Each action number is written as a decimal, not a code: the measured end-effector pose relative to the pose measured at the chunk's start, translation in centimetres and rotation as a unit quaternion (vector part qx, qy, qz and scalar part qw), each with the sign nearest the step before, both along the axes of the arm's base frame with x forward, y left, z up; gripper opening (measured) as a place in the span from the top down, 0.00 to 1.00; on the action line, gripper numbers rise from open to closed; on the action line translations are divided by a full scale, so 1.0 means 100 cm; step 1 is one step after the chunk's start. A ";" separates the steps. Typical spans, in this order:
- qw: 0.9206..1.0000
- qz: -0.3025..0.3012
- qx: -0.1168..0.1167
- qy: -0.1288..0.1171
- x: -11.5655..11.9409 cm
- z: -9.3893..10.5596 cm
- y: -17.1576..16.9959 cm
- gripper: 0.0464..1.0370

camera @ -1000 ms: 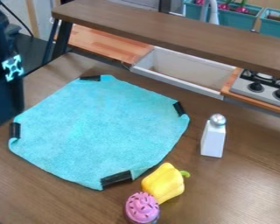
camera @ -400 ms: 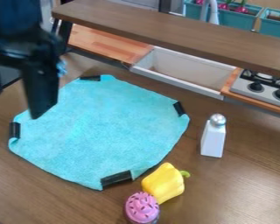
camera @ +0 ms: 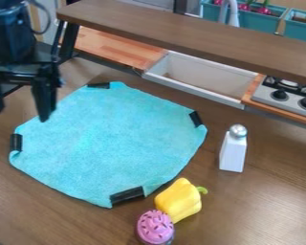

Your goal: Fold the cloth from left to right

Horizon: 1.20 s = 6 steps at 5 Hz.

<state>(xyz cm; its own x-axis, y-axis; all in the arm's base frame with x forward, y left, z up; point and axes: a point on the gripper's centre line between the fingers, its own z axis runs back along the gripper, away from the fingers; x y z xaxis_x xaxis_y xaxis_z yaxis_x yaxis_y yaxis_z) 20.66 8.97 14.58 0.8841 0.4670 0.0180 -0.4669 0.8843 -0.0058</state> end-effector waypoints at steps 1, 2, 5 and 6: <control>0.999 0.023 0.023 -0.029 0.009 -0.007 0.034 0.04; 0.993 0.044 0.085 -0.063 0.021 -0.019 0.068 0.04; 0.991 0.097 0.077 -0.056 0.053 -0.103 0.122 0.04; 0.989 0.122 0.052 -0.063 0.056 -0.120 0.130 0.04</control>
